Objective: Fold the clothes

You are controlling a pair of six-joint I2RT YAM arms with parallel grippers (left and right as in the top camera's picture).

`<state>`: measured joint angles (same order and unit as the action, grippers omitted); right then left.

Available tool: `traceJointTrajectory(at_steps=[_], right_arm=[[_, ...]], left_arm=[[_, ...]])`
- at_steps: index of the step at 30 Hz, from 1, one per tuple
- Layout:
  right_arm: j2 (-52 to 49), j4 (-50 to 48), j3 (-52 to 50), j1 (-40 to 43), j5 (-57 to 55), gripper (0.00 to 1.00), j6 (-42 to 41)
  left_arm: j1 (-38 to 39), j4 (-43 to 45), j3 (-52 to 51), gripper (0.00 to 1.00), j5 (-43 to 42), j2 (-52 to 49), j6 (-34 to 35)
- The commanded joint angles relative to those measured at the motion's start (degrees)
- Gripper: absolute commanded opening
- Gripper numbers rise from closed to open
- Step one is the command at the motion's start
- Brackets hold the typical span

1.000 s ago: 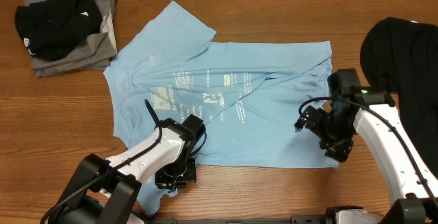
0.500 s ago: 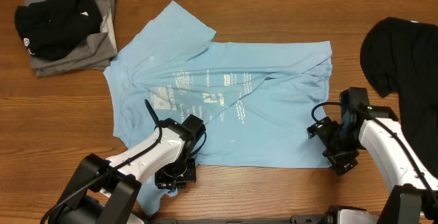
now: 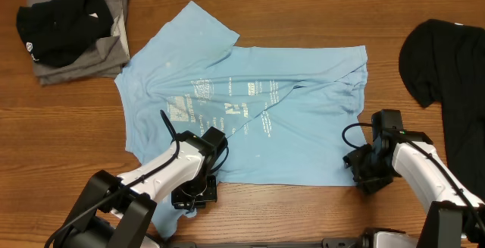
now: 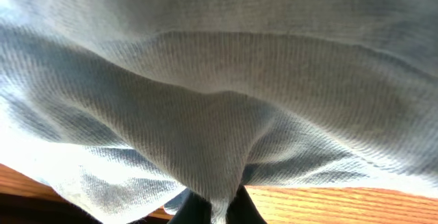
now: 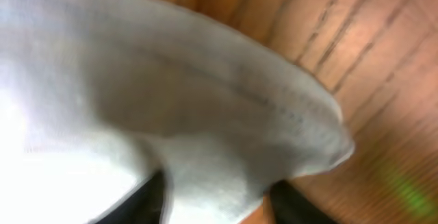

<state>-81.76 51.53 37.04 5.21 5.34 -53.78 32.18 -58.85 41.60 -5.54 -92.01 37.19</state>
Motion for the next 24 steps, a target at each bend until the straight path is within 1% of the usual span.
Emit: traceJointTrajectory(at_steps=[1,2,3,6,9,13,18,19,24], right_arm=[[0.6,-0.3,-0.2,0.2,-1.5,0.2,-0.5],[0.6,-0.3,-0.2,0.2,-2.2,0.11,-0.5],[0.6,-0.3,-0.2,0.2,-2.5,0.04,-0.5],[0.6,-0.2,-0.2,0.2,-2.7,0.04,-0.5],[0.7,0.7,-0.1,0.2,-2.8,0.04,-2.6],[0.8,4.0,1.4,0.2,-4.3,0.04,-3.6],[2.7,10.6,3.8,0.2,-6.1,0.04,-8.1],[4.0,12.3,4.4,0.2,-6.4,0.04,-9.1],[10.2,16.0,5.6,0.2,-6.8,0.04,-10.1]], left_arm=[[0.1,-0.5,-0.3,0.04,1.0,-0.2,0.5],[0.1,-0.5,-0.3,0.04,1.0,-0.2,0.5],[0.1,-0.7,-0.2,0.04,1.0,-0.2,0.5],[0.1,-1.9,-0.1,0.04,1.0,-0.1,0.9],[0.1,-4.2,0.6,0.04,1.0,0.7,2.5],[0.4,-7.6,1.3,0.04,1.0,4.6,3.7],[3.0,-11.0,1.3,0.04,1.0,14.5,6.4],[4.0,-11.9,1.3,0.04,1.0,18.1,7.8],[6.1,-15.8,1.4,0.04,1.0,28.3,11.5]])
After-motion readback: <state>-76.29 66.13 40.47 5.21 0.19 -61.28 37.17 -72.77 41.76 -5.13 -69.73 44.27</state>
